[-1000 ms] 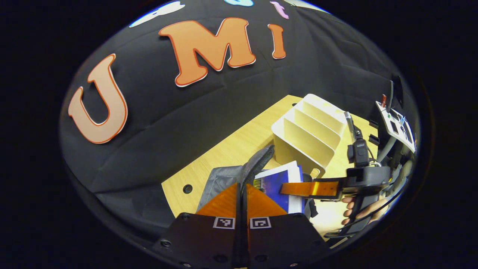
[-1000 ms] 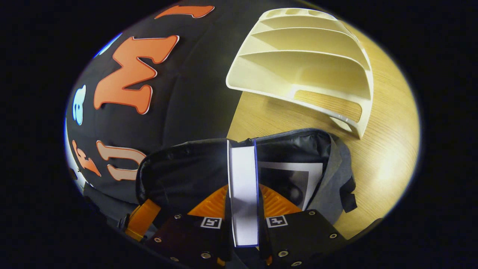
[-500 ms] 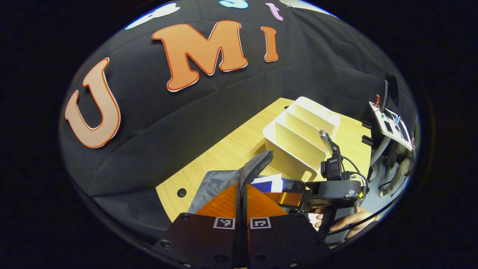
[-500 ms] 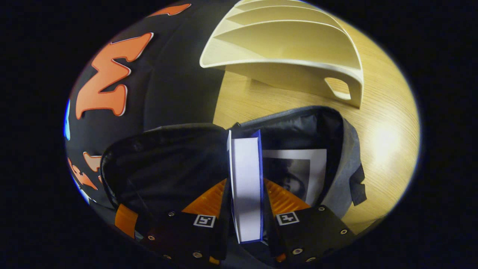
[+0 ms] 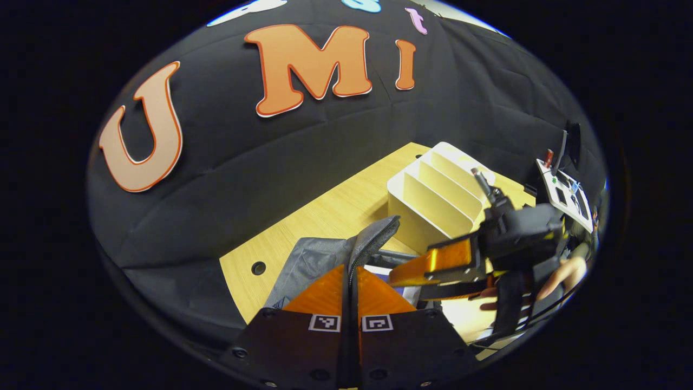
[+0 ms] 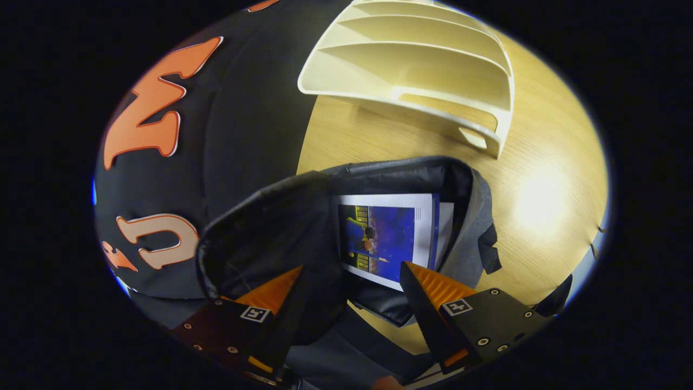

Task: Open the schoolbag, grab two books from the bookshelf and put them into the schoolbag.

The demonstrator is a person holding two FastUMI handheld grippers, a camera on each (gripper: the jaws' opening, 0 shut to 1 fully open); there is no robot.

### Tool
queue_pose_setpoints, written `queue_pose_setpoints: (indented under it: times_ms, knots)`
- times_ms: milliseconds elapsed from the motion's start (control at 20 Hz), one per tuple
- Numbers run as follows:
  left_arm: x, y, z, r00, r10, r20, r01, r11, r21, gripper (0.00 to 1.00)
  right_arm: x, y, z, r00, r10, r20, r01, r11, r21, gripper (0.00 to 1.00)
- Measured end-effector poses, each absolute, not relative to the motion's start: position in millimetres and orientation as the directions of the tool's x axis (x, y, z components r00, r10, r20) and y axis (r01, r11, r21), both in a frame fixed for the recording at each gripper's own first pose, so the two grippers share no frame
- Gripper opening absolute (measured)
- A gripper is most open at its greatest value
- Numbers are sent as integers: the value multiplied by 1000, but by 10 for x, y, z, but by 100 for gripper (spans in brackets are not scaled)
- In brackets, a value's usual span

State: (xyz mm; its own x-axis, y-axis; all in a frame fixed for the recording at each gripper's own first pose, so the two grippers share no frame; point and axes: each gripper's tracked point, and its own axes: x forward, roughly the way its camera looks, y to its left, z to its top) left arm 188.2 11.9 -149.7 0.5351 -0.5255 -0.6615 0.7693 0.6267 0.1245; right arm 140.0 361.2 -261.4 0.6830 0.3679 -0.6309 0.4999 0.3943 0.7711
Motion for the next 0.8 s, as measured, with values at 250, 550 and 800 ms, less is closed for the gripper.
queue_pose_setpoints:
  times_ms: [250, 550, 800]
  knots:
    - [1710, 147, -1581, 510, -531, -677, 783, 613, 108, 0, 1153, 3200, -2377, 706, 332, -625, 460, 456, 762, 99]
    - [1363, 5, -1577, 463, -562, -685, 802, 595, 55, 36, 801, 2566, -2404, 680, 275, -679, 481, 532, 697, 99]
    - [1295, -125, -1648, 542, -488, -684, 713, 698, 66, 96, 627, 2117, -2425, 625, 282, -728, 432, 652, 623, 99]
